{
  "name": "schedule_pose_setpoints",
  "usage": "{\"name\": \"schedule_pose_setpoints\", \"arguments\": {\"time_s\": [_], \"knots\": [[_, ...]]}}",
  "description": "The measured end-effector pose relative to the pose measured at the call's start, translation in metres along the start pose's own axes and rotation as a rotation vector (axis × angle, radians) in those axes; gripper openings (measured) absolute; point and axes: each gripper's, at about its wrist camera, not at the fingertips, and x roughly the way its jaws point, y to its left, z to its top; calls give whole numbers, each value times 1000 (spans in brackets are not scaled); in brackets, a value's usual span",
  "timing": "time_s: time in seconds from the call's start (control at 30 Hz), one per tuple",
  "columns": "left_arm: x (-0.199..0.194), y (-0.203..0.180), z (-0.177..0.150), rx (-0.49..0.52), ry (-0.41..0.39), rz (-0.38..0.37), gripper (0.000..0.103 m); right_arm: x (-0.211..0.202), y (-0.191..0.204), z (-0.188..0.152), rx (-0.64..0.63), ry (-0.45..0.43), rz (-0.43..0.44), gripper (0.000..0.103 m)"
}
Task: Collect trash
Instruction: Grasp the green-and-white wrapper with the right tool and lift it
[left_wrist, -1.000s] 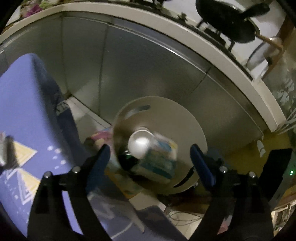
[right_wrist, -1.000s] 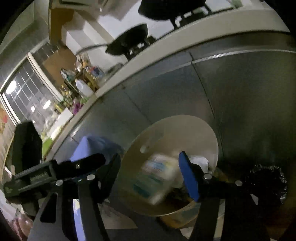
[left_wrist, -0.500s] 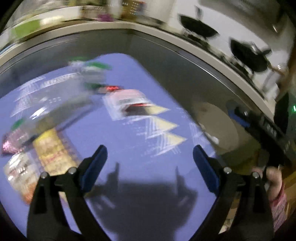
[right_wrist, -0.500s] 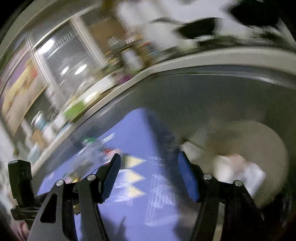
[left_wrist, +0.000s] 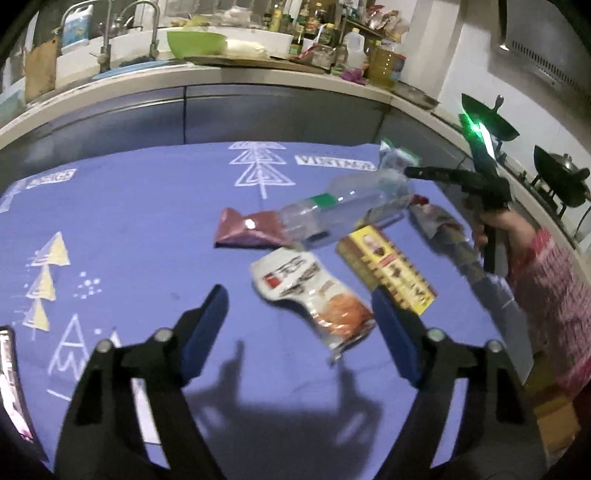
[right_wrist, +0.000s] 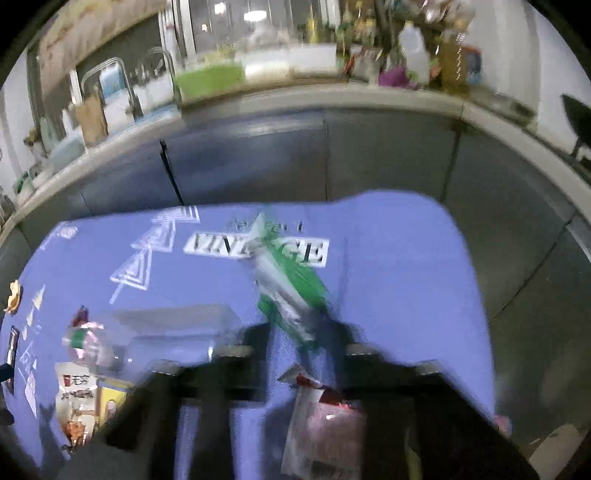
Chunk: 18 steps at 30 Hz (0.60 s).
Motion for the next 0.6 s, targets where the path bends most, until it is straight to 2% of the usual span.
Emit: {"name": "schedule_pose_setpoints", "arguments": {"time_s": [0.07,0.17,0.27,0.33,0.47,0.5,0.6], "knots": [[-1,7,-1,0,5,-1,67,-3,-5,-2,30,-11,22,0],[0,17,-2,-17,7,-5,67,-30,-14,0,85,-81,53,0],[1,22,1,-56,7,-41,67,-76,-15,-3,120,-168,88,0],[-1,23,3,-62,0,-60,67,-106,-17,-10,167,-197,169,0],[-6,31,2,-66,2,-93,67,-138,-1,-39,216,-159,365,0],[-6,33,1,-71,6,-93,67,-137,13,-53,222,-120,427,0],[-9,43,-3,-97,11,-80,67,-123,50,-79,229,-23,531,0]]}}
